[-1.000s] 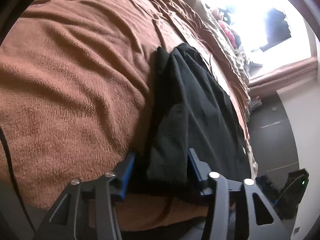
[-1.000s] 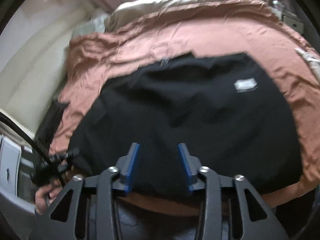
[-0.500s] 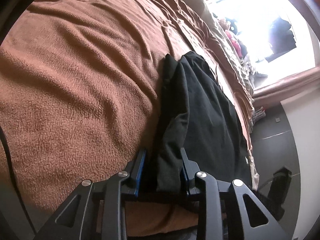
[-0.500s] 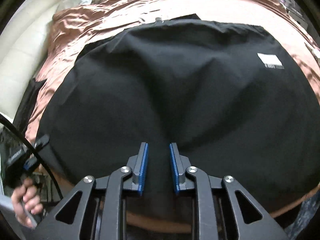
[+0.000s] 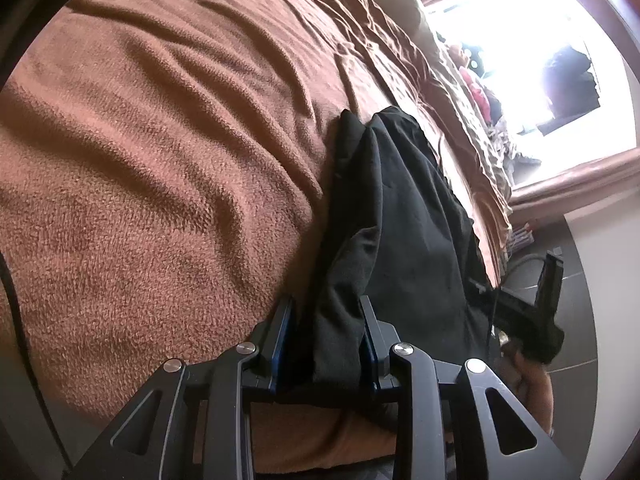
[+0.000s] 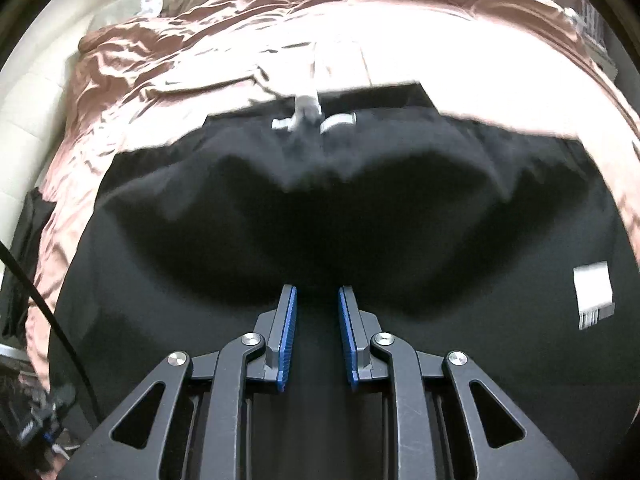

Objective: Fold large clothes

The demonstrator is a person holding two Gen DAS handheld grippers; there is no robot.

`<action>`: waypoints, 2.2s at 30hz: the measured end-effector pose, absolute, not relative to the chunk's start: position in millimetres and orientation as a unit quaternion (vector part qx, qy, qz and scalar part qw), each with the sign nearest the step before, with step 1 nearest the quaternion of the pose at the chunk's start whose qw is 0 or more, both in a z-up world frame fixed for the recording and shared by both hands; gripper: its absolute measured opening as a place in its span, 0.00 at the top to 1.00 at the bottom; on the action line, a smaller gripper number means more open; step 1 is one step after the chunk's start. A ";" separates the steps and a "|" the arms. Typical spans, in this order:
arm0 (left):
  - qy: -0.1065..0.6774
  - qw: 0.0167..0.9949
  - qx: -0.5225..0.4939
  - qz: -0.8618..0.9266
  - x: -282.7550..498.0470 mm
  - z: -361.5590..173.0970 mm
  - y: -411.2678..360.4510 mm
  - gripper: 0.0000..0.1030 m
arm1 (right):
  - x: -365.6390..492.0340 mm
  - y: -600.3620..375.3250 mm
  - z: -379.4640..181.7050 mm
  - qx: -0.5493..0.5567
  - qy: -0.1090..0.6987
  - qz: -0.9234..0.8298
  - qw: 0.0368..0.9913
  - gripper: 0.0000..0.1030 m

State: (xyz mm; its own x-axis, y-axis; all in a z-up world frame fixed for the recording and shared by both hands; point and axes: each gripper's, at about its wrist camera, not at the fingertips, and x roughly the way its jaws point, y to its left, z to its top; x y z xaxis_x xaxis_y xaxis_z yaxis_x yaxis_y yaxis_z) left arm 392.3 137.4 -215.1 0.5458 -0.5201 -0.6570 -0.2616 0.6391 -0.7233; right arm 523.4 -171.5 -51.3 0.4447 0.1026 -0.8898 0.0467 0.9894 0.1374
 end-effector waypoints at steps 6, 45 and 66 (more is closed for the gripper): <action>0.471 0.771 -0.420 -0.082 394.4 -215.9 137.6 0.69 | 560.7 -165.1 -53.7 0.070 0.520 0.006 0.851 0.82; 0.357 0.814 -0.363 -0.279 409.9 -46.1 44.0 0.89 | 380.8 -181.7 -111.3 0.185 0.553 0.088 0.808 0.85; 0.386 0.798 -0.237 -0.396 429.8 11.7 -144.2 0.88 | 277.8 -385.6 -46.1 0.332 0.365 -0.008 0.870 0.59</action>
State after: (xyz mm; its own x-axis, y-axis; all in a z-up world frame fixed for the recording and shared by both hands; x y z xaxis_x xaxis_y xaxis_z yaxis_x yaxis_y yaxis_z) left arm 429.8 -144.2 11.7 0.3873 -0.8163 -0.4286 0.4494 0.5730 -0.6854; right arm 277.8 -385.6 -46.1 0.7337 0.2282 -0.6400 0.2568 0.7789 0.5721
